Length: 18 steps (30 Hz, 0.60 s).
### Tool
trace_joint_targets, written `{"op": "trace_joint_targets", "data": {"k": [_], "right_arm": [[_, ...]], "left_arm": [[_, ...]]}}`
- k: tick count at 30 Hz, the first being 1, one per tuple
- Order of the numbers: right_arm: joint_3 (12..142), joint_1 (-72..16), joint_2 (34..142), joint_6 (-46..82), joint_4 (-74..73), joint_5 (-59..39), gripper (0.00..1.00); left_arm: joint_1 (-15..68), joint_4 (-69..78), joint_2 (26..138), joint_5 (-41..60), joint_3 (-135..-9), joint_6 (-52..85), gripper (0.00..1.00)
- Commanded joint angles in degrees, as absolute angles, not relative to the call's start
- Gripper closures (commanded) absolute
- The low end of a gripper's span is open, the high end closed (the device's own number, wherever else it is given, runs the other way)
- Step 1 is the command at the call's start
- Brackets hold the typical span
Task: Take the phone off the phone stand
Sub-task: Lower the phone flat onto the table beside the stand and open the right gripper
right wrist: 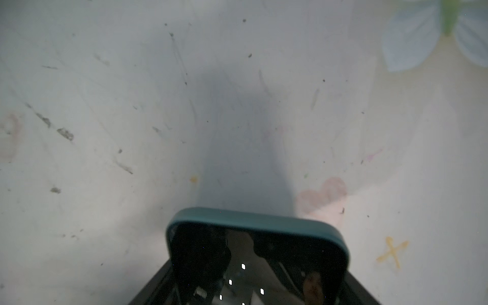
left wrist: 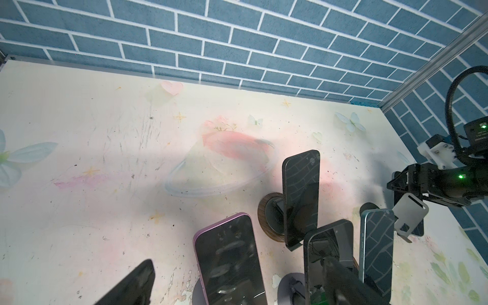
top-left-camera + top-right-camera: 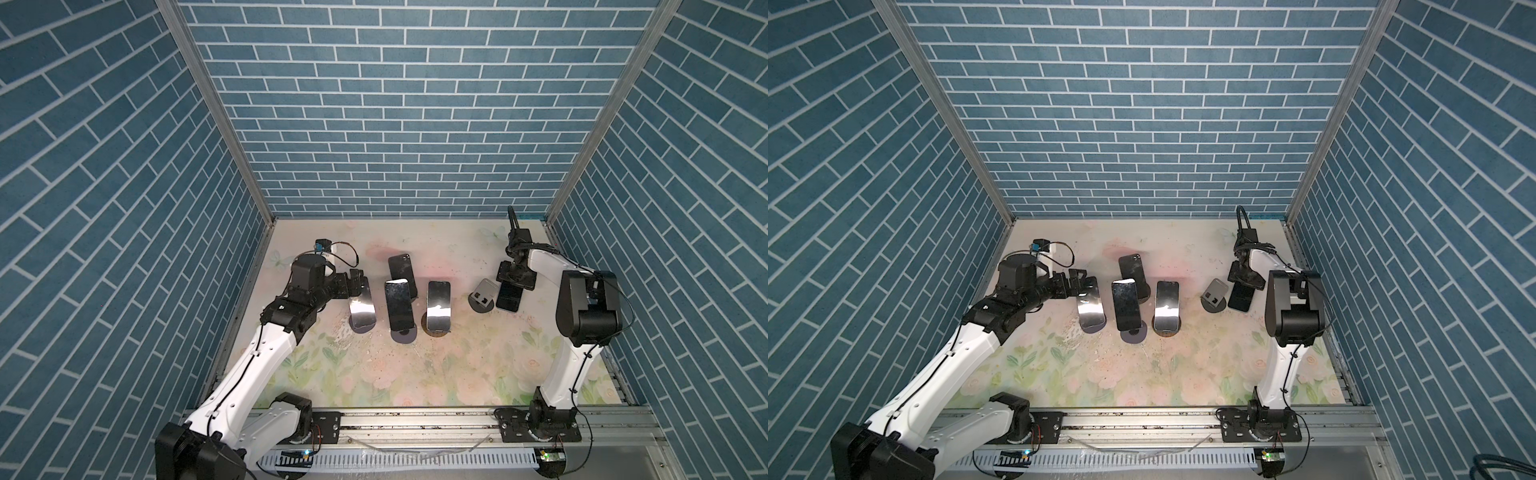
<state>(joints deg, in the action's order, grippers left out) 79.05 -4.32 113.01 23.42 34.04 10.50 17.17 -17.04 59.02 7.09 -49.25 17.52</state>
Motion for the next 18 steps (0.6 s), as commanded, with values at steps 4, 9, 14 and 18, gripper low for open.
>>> {"op": "trace_joint_targets", "data": {"k": [4,9,14,18], "right_arm": [[83.33,-4.22,116.73,20.96,36.2,11.67,0.49],[85.64,-4.14,119.05,20.4,37.81,11.75,0.47],[87.17,-4.13,120.31,19.91,38.93,11.69,0.44],[88.31,-4.13,121.37,19.6,40.02,10.98,0.41]], "left_arm": [[17.49,-18.11,58.4,6.51,-50.54,16.96,0.0],[17.49,-17.58,58.85,6.84,-50.54,17.14,0.0],[17.48,-17.4,59.01,6.74,-50.38,17.31,0.0],[17.49,-17.4,58.97,6.7,-50.3,17.25,0.0]]}}
